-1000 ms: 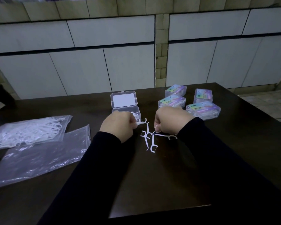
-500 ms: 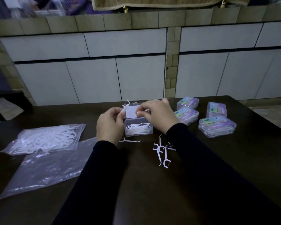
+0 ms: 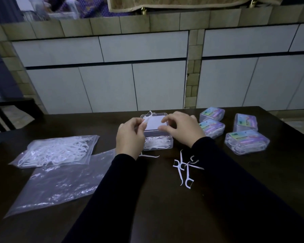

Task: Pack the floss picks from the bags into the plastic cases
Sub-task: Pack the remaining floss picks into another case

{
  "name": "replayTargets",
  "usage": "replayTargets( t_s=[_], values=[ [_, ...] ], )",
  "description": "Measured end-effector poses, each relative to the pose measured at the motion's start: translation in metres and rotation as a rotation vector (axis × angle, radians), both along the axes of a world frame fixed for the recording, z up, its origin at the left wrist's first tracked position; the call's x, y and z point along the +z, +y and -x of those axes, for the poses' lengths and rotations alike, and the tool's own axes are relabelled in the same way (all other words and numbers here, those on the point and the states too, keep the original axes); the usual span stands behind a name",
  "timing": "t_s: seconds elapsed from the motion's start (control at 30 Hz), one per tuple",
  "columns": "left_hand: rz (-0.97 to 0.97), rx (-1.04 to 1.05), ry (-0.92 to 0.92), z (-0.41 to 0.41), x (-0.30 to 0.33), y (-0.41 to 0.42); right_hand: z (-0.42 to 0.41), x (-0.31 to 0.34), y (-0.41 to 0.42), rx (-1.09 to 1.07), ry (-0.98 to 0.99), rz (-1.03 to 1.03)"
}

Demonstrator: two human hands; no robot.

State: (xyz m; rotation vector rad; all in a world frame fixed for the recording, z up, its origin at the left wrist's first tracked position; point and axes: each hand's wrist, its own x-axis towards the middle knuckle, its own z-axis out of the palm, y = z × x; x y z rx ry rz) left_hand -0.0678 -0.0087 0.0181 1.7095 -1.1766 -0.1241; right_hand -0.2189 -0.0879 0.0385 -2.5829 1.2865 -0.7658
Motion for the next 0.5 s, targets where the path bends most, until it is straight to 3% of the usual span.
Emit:
replayTargets(
  t_s=[0.27, 0.43, 0.5],
  values=[
    [0.004, -0.161, -0.118, 0.014, 0.007, -0.011, 0.022, -0.011, -0.007, 0.075, 0.069, -0.212],
    [-0.248, -0.111, -0.562, 0.009, 0.013, -0.017, 0.020, -0.016, -0.013, 0.047, 0.117, -0.221],
    [-0.349, -0.093, -0.560, 0.004, 0.010, -0.019, 0.020, -0.018, -0.015, 0.045, 0.118, -0.224]
  ],
)
